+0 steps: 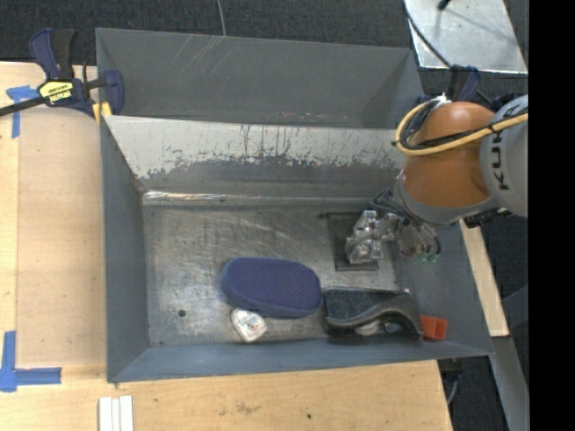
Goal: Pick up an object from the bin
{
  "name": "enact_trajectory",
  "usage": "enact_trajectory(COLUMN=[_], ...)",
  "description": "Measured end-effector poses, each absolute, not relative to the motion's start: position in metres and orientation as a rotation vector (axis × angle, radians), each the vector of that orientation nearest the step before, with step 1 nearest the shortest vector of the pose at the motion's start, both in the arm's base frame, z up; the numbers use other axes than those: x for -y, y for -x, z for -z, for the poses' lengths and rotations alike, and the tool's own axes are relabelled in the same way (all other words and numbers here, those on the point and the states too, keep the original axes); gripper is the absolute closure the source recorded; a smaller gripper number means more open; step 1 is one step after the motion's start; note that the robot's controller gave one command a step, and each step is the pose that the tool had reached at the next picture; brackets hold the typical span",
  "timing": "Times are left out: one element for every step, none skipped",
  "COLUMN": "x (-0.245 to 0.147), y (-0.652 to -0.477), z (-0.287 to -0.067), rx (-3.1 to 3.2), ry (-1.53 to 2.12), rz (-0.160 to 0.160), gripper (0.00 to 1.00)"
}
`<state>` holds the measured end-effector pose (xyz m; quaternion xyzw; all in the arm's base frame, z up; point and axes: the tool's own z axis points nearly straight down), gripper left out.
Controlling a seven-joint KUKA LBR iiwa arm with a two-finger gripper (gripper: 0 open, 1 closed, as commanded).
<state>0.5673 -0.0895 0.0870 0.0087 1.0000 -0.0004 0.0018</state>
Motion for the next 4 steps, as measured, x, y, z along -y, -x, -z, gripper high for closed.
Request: enact_trajectory(x=[0.0895,0.0894,0.0894,0.0893], y=[-0.5673,-0.5673,-0.5673,-0.5673], z=[-0.0870,-0.0870,-0.0870,-0.0870], rx=[-3.138,-3.138,-3.138,-3.138], ry=[-0.027,-0.027,-0.027,-0.026], rz=[0.001,0.001,0.001,0.001], gripper=[0.00,1.00,0.00,1.00])
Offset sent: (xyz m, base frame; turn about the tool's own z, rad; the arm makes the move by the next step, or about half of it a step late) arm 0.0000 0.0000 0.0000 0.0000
